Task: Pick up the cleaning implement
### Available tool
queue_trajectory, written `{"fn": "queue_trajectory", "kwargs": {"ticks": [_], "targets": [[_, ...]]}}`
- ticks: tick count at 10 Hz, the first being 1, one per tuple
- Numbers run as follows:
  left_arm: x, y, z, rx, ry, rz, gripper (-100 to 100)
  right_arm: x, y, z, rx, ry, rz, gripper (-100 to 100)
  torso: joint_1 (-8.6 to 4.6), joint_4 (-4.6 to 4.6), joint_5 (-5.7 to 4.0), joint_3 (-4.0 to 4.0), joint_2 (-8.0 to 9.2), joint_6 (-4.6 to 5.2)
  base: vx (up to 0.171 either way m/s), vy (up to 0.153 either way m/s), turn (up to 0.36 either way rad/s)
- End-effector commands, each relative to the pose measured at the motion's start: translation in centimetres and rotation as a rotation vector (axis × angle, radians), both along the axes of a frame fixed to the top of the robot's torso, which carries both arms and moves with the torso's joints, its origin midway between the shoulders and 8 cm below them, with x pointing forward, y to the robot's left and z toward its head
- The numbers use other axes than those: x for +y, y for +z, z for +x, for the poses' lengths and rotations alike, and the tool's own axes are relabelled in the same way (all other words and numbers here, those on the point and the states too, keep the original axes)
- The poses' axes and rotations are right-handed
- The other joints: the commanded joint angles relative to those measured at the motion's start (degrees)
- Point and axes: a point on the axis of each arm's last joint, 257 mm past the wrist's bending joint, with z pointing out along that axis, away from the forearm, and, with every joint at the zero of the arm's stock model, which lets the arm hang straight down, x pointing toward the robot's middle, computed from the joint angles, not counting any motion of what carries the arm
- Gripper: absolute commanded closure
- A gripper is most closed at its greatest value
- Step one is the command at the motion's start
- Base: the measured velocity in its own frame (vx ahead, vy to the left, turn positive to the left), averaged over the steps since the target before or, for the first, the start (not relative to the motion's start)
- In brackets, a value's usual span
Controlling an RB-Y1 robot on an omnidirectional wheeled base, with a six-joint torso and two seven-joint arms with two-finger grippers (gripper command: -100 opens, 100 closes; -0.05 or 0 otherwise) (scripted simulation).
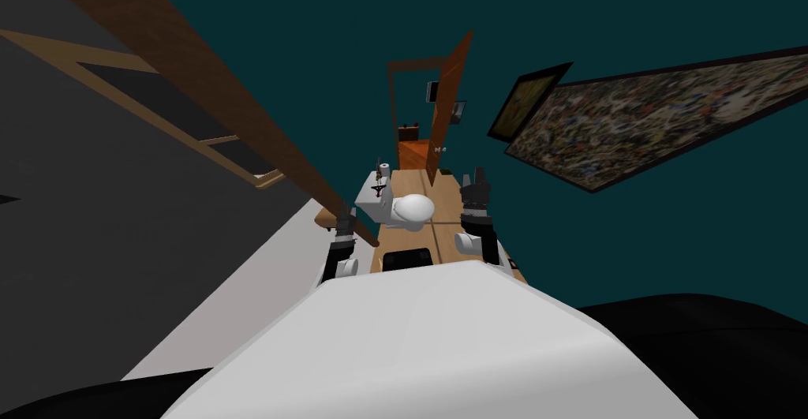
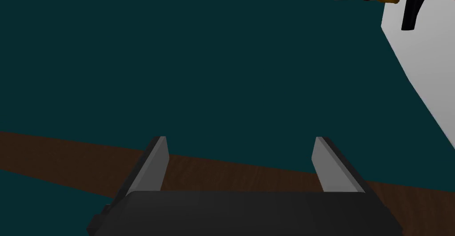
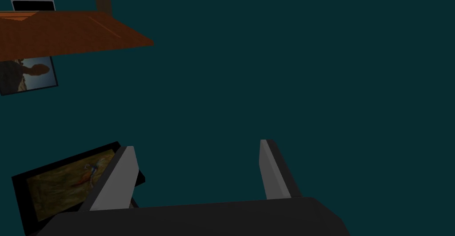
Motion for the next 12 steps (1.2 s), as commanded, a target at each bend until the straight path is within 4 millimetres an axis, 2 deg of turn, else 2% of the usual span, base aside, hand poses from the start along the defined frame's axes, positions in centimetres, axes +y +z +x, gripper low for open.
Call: {"fn": "queue_trajectory", "kwargs": {"ticks": [1, 12], "targets": [[-0.1, -2.4, 0.7, 0.059, -0.004, -0.014, -100, 0.0, 0.0, 0.0, 0.000, 0.000, 0.000, 0, 0.00, 0.00, 0.00, 0.00, 0.00, 0.00, 0.042, -0.042, -0.021], [0.6, -11.4, 3.9, 0.236, -0.008, -0.193, -100, 0.0, 0.0, 0.0, 0.000, 0.000, 0.000, 0, 0.10, -0.06, 0.01, -0.16, -0.27, 0.00, 0.077, -0.013, -0.020]]}}
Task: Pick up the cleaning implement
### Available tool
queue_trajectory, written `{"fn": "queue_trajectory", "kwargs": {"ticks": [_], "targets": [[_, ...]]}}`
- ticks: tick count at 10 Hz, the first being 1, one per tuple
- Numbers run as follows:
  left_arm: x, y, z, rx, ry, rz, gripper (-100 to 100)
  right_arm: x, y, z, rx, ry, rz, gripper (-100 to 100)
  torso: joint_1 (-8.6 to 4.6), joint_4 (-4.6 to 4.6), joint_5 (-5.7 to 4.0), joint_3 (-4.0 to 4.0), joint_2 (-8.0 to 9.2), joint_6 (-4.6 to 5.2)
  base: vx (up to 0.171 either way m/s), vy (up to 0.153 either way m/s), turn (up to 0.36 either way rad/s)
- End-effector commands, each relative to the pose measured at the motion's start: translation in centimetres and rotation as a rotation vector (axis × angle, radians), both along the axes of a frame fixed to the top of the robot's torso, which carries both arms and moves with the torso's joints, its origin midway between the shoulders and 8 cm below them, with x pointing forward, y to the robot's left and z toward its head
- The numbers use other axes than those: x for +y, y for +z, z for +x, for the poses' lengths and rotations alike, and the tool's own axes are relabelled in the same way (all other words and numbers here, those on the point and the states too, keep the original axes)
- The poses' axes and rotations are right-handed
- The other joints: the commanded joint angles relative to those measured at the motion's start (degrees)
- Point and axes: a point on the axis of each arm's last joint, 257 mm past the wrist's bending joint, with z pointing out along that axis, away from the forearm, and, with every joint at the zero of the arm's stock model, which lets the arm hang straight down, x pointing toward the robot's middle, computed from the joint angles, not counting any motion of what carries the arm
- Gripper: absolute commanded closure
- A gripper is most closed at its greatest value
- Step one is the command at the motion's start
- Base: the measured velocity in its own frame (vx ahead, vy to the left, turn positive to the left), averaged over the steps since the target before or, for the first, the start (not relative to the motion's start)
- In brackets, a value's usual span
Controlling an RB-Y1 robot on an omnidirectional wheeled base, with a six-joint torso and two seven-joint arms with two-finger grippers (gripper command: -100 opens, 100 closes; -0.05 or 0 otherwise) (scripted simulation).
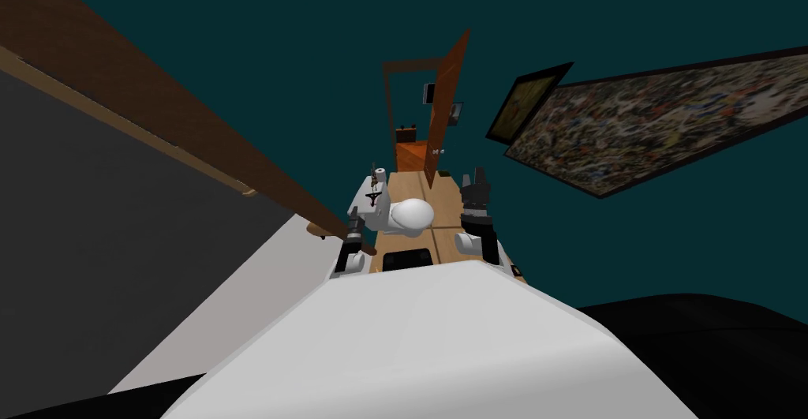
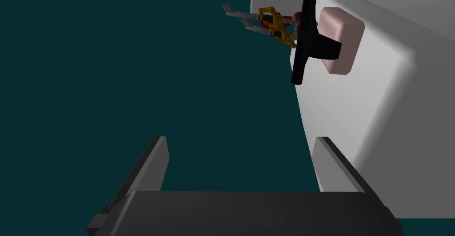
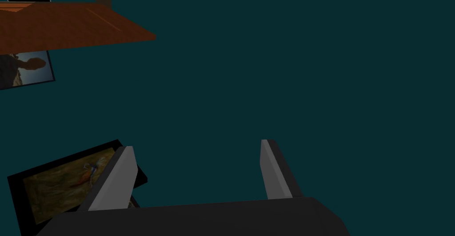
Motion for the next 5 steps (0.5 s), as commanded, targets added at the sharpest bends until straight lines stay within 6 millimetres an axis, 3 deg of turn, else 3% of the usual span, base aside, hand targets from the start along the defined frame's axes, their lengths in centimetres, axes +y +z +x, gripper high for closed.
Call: {"fn": "queue_trajectory", "kwargs": {"ticks": [1, 5], "targets": [[0.0, -1.2, 0.4, 0.023, 0.005, -0.040, -100, 0.0, 0.0, 0.0, 0.000, 0.000, 0.000, 0, 0.00, 0.00, 0.00, 0.00, 0.00, 0.00, 0.090, -0.009, -0.020], [-1.2, -3.9, 1.4, 0.067, 0.026, -0.157, -100, 0.0, 0.0, 0.0, 0.000, 0.000, 0.000, 0, 0.00, 0.01, 0.00, 0.03, 0.06, 0.00, 0.074, -0.001, -0.018]]}}
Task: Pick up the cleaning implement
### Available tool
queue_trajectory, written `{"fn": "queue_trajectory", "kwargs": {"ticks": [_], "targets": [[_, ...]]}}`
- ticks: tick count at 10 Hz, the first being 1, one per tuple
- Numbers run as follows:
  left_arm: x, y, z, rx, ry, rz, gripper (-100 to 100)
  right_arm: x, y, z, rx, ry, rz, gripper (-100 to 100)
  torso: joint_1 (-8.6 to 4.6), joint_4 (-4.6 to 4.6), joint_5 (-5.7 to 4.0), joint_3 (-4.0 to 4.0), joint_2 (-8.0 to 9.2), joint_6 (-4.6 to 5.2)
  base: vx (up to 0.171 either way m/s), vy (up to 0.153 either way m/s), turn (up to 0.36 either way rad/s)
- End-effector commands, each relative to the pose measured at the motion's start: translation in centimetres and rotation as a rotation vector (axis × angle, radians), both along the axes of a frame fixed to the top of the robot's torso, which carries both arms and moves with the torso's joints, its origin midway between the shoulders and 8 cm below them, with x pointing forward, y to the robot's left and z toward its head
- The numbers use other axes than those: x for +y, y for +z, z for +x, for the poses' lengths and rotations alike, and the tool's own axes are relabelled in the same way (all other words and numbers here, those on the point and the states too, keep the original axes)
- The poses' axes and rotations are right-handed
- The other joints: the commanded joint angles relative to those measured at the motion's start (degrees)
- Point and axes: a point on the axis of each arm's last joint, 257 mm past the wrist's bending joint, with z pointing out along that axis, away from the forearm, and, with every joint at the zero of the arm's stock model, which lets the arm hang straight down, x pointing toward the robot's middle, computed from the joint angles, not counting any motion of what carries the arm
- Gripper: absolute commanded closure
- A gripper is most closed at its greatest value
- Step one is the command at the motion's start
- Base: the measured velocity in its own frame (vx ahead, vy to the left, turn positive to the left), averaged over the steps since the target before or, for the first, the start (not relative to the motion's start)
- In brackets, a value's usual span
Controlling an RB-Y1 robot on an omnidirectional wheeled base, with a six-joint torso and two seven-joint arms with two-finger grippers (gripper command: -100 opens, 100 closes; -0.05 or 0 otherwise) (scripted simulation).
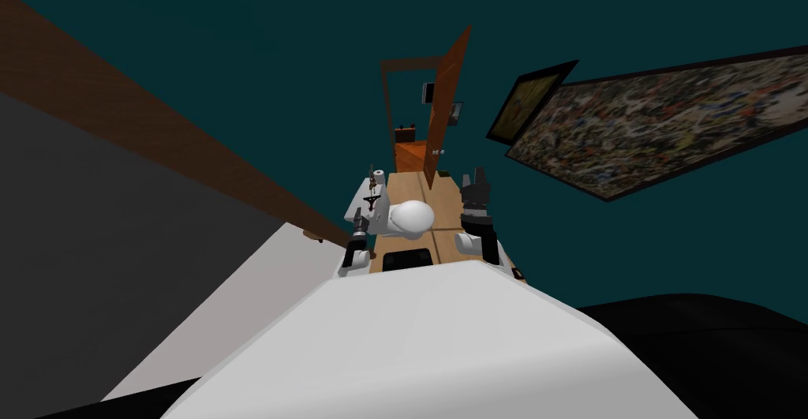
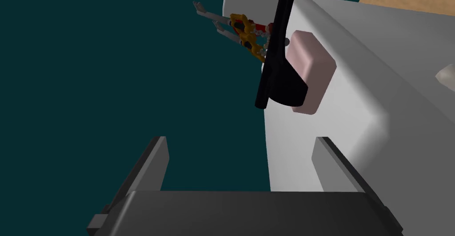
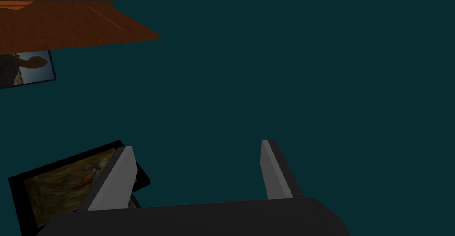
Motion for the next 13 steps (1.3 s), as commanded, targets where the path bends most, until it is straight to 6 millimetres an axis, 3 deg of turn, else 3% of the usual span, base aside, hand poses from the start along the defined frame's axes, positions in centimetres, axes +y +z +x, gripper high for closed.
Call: {"fn": "queue_trajectory", "kwargs": {"ticks": [1, 4, 6, 7, 8, 10, 11, 13], "targets": [[-0.9, -0.9, 0.3, 0.014, 0.010, -0.055, -100, 0.0, 0.0, 0.0, 0.000, 0.000, 0.000, 0, 0.00, 0.00, 0.00, 0.00, 0.00, 0.00, 0.057, 0.001, -0.012], [-3.1, -1.8, 0.8, 0.026, 0.030, -0.156, -100, 0.0, 0.0, 0.0, 0.000, 0.000, 0.000, 0, -0.05, -0.10, 0.13, -0.13, -0.15, 0.21, 0.040, 0.004, -0.003], [-3.2, -1.5, 0.9, 0.023, 0.032, -0.158, -100, 0.0, 0.0, 0.0, 0.000, 0.000, 0.000, 0, -0.14, -0.18, 0.17, -0.24, -0.29, 0.30, 0.012, -0.002, -0.009], [-3.3, -1.6, 0.9, 0.024, 0.032, -0.160, 0, 0.0, 0.0, 0.0, 0.000, 0.000, 0.000, 0, -0.13, -0.18, 0.16, -0.24, -0.28, 0.29, 0.000, 0.000, 0.000], [-3.1, -0.5, 1.2, 0.010, 0.033, -0.160, -100, 0.0, 0.0, 0.0, 0.000, 0.000, 0.000, 0, -0.12, -0.17, 0.17, -0.23, -0.27, 0.29, 0.040, -0.001, 0.010], [-3.1, -0.5, 1.1, 0.008, 0.033, -0.160, -100, 0.0, 0.0, 0.0, 0.000, 0.000, 0.000, 0, -0.07, -0.21, 0.17, -0.34, -0.46, 0.29, 0.046, 0.011, 0.005], [-3.1, -0.5, 1.1, 0.008, 0.033, -0.160, 100, 0.0, 0.0, 0.0, 0.000, 0.000, 0.000, 0, -0.08, -0.21, 0.18, -0.30, -0.39, 0.29, 0.000, 0.000, 0.000], [-3.1, -0.6, 1.1, 0.011, 0.033, -0.160, 100, 0.0, 0.0, 0.0, 0.000, 0.000, 0.000, 0, -0.11, -0.13, 0.16, -0.18, -0.22, 0.28, 0.000, 0.000, 0.000]]}}
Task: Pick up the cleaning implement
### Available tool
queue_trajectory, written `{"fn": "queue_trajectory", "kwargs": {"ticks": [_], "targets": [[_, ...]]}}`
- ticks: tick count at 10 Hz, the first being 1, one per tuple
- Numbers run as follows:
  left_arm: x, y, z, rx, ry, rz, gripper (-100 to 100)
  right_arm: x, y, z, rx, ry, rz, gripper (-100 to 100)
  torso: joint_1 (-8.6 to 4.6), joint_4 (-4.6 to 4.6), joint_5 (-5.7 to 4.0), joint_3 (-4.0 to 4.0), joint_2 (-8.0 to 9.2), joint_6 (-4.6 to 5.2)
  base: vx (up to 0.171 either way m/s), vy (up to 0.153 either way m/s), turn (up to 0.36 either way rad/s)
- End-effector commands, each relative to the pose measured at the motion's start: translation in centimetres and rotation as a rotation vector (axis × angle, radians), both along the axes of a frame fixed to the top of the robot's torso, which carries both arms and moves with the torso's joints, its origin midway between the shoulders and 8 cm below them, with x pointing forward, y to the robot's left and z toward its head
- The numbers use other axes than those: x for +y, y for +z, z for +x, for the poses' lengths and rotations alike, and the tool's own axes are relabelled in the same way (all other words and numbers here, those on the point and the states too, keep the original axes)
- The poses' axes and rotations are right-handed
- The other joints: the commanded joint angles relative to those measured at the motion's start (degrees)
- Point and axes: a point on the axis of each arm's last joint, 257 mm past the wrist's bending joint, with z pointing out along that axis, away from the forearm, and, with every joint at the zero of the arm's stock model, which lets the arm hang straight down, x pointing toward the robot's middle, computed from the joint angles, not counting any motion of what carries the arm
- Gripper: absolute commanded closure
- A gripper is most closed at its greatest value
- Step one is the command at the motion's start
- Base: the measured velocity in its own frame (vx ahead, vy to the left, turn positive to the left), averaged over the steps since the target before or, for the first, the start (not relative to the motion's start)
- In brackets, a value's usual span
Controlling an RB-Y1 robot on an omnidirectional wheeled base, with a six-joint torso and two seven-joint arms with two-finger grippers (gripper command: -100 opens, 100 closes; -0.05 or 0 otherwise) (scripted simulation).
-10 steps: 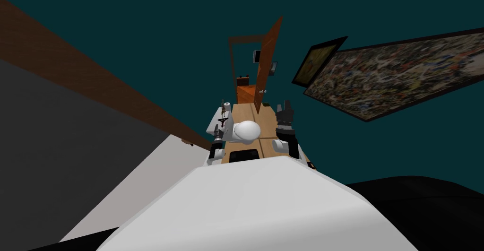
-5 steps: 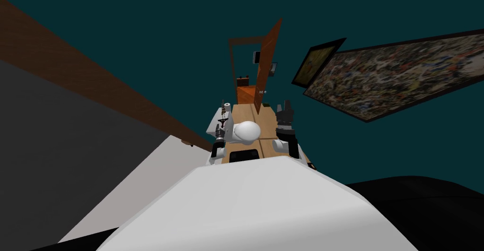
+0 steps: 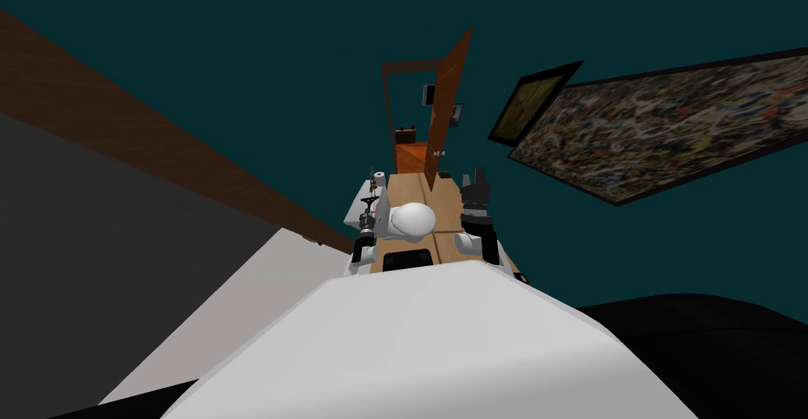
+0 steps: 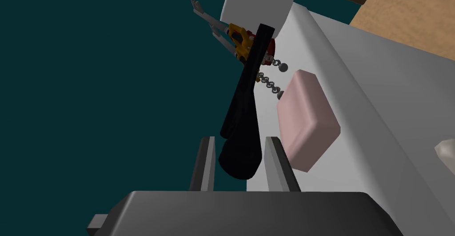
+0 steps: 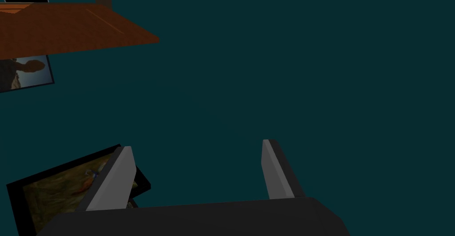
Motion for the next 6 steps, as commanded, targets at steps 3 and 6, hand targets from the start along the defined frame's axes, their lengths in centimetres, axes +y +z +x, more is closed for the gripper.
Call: {"fn": "queue_trajectory", "kwargs": {"ticks": [3, 6], "targets": [[0.0, 0.0, 0.0, 0.000, 0.000, 0.000, 0, 0.0, 0.0, 0.0, 0.000, 0.000, 0.000, 0, 0.00, 0.00, 0.00, 0.00, 0.00, 0.00, 0.000, 0.000, 0.000], [-0.1, -0.7, -0.2, 0.009, -0.001, 0.000, 0, 0.0, 0.0, 0.0, 0.000, 0.000, 0.000, 0, -0.04, 0.03, -0.01, 0.07, 0.12, 0.00, -0.027, -0.006, -0.006]]}}
